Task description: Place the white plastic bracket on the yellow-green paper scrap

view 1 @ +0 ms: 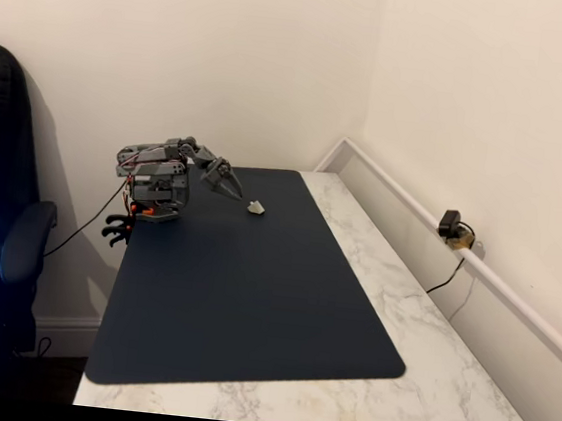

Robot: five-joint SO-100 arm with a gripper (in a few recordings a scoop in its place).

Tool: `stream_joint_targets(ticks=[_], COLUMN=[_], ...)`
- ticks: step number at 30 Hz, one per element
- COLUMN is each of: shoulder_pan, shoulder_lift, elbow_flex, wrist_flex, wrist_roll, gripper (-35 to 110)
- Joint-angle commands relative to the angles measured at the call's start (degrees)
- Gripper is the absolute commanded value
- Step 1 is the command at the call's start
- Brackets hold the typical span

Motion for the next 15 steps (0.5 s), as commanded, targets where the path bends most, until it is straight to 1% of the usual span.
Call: stream_joint_targets(ticks=[1,3,15], shoulder_pan=[-0.09,-0.09,-0.18], shoulder_lift=[1.85,1.85,1.85], elbow_flex=[-1.05,-1.85,-1.85], wrist_flex=[3.34,5.89,5.89], wrist_roll=[-0.26,0.09,0.09], gripper=[0,0,0])
